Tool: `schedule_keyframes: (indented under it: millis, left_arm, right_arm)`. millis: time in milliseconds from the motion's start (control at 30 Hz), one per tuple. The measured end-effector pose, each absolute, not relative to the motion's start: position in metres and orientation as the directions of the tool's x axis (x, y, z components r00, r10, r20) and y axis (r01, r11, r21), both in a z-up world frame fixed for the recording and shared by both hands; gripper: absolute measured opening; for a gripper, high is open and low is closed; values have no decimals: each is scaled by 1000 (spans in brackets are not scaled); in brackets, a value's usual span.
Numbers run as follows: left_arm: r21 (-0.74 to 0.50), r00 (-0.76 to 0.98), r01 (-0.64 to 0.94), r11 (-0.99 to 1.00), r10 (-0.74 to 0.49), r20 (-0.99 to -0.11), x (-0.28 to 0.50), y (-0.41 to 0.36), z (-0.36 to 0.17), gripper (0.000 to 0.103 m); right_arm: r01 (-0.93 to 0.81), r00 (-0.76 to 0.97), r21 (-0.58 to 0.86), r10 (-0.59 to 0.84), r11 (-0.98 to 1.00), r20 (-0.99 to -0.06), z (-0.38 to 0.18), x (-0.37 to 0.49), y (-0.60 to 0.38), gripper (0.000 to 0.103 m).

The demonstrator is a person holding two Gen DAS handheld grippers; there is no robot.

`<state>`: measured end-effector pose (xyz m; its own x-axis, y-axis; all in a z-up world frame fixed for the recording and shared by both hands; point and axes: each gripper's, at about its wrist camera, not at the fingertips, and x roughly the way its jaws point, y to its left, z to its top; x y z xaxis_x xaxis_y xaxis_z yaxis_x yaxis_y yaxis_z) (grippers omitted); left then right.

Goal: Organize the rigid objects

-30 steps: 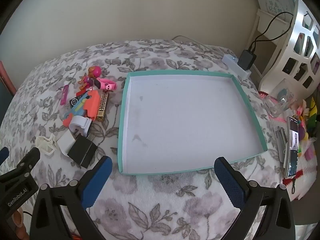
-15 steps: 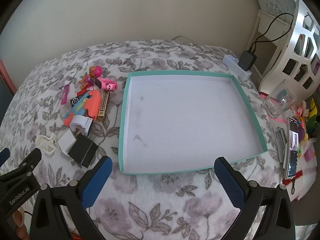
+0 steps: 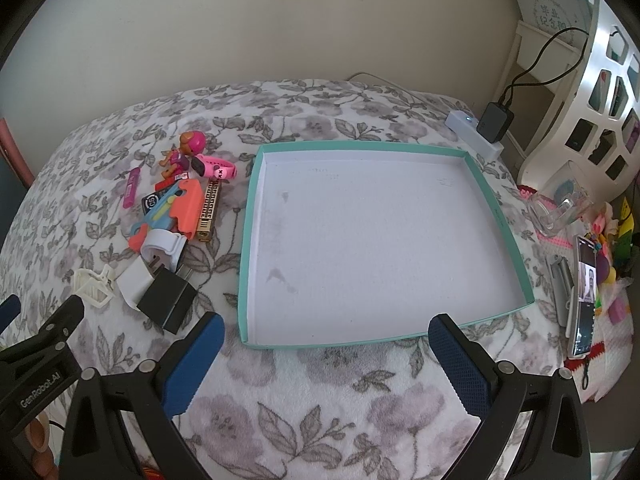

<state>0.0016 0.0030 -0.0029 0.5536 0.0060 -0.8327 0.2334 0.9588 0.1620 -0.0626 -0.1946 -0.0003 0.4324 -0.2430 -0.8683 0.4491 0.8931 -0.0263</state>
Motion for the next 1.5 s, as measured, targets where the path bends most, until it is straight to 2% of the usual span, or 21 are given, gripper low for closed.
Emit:
schedule_keyframes:
  millis: [1500]
  left_arm:
    - [163, 543, 228, 960, 14, -840, 0, 4, -8, 103]
  right_arm:
    - [449, 433, -21, -238, 893, -870, -3, -63, -195, 103]
